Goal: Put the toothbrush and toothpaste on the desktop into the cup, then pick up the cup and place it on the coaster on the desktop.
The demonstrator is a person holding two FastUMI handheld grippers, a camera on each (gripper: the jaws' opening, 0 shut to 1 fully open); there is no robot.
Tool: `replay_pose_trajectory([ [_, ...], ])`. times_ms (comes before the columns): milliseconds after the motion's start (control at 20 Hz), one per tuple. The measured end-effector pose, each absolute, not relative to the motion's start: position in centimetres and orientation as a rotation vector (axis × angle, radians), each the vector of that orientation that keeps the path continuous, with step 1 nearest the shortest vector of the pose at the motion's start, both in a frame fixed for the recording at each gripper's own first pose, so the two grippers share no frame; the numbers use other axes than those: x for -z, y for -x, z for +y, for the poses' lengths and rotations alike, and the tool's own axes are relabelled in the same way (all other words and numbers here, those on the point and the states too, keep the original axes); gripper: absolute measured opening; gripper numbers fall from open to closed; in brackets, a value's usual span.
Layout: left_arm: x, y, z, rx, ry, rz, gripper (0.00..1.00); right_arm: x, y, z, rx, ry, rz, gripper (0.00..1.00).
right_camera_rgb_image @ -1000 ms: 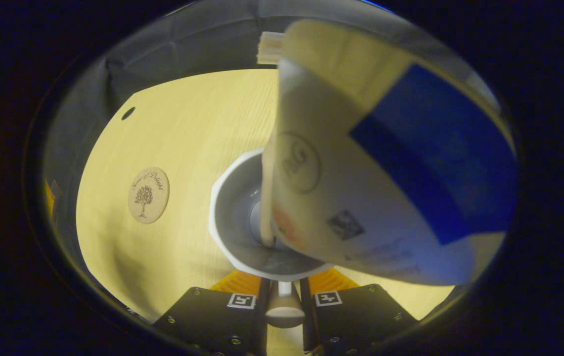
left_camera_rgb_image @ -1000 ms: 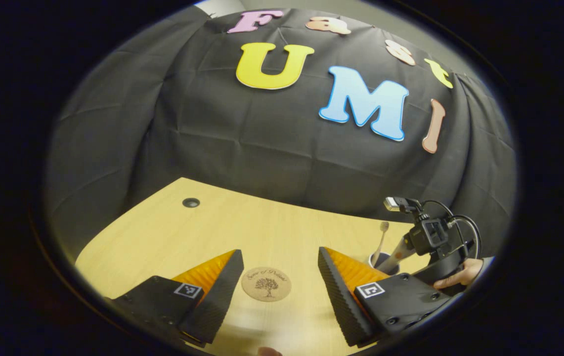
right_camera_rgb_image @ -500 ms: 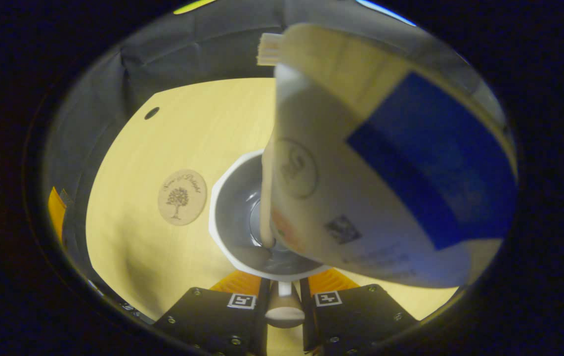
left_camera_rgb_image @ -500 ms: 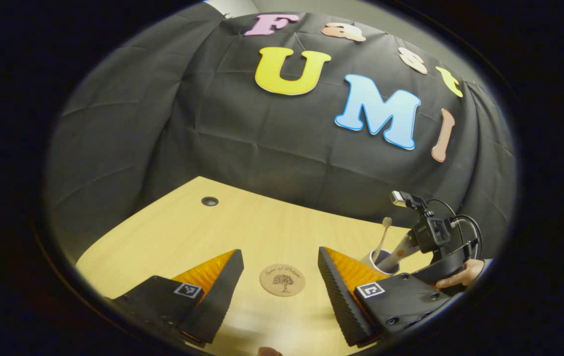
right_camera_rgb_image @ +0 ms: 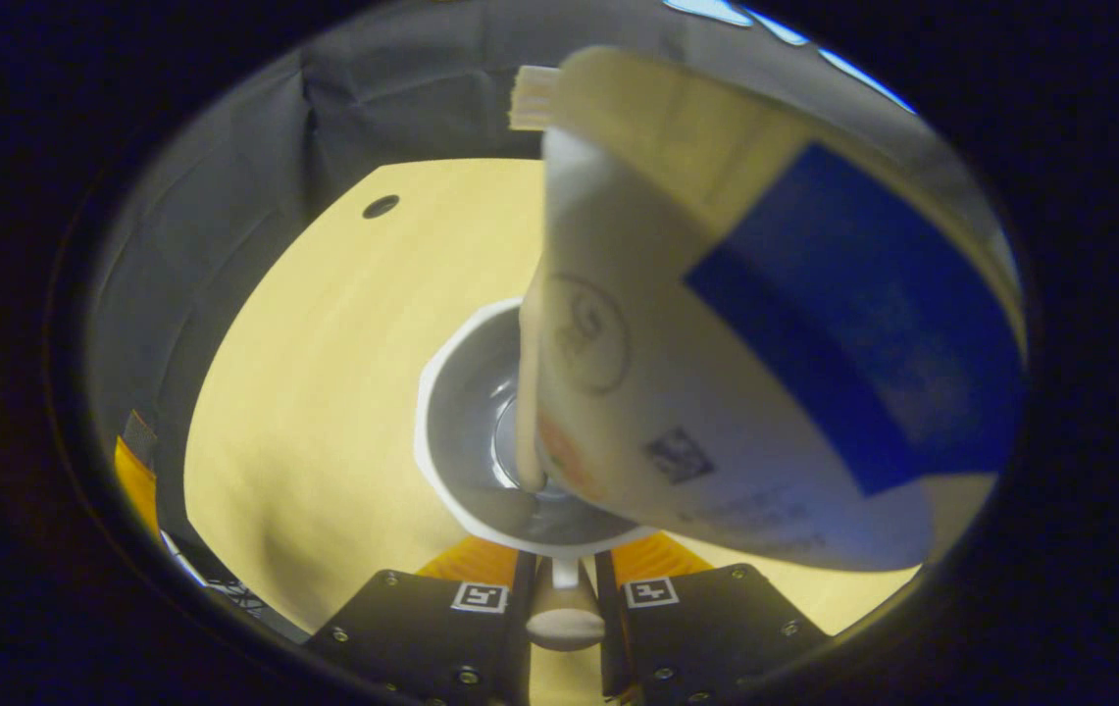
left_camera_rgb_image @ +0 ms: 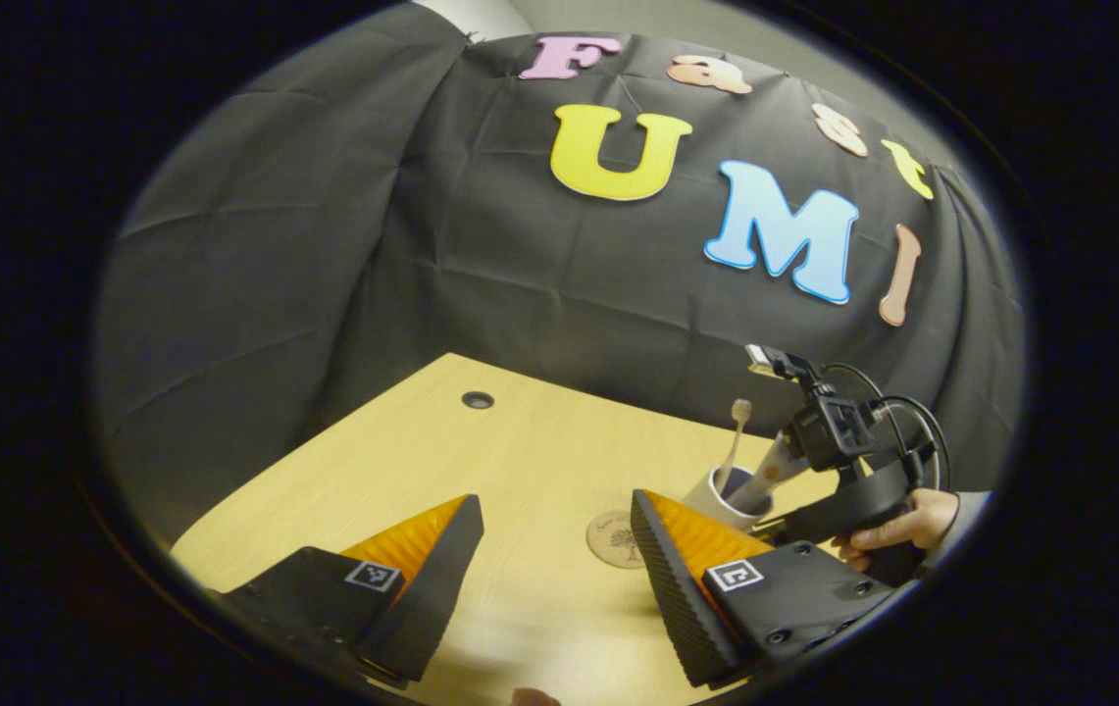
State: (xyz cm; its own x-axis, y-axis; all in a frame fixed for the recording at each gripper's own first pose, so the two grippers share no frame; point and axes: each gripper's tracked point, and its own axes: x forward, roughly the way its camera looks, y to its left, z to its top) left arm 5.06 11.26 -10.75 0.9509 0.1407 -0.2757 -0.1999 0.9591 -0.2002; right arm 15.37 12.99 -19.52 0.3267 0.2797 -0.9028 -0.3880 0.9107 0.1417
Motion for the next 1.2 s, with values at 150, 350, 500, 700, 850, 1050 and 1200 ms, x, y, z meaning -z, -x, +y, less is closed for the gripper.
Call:
replay_pose_trajectory([
  [150,11.1,-4.0,12.5,-0.182,0.232,0.272,0.98,20.0,-15.4,15.5,-0.452,0.122,1.159,0.28],
  [350,11.2,-3.1,13.4,-0.186,0.238,0.281,0.97,20.6,-15.7,17.4,-0.458,0.145,1.163,0.28],
  [500,11.2,-2.7,13.8,-0.181,0.233,0.285,0.97,20.7,-16.0,17.9,-0.449,0.172,1.165,0.23],
  [700,11.4,-2.6,14.0,-0.176,0.243,0.293,0.97,20.7,-16.2,18.6,-0.450,0.188,1.177,0.23],
  [850,11.6,-2.8,14.1,-0.173,0.250,0.295,0.97,20.6,-16.4,18.9,-0.445,0.199,1.185,0.28],
  [1050,11.6,-3.0,14.1,-0.173,0.257,0.297,1.00,19.8,-16.6,18.4,-0.441,0.200,1.164,0.36],
  [1200,11.5,-3.2,13.9,-0.171,0.254,0.293,1.00,19.2,-16.8,17.9,-0.446,0.216,1.128,0.40],
])
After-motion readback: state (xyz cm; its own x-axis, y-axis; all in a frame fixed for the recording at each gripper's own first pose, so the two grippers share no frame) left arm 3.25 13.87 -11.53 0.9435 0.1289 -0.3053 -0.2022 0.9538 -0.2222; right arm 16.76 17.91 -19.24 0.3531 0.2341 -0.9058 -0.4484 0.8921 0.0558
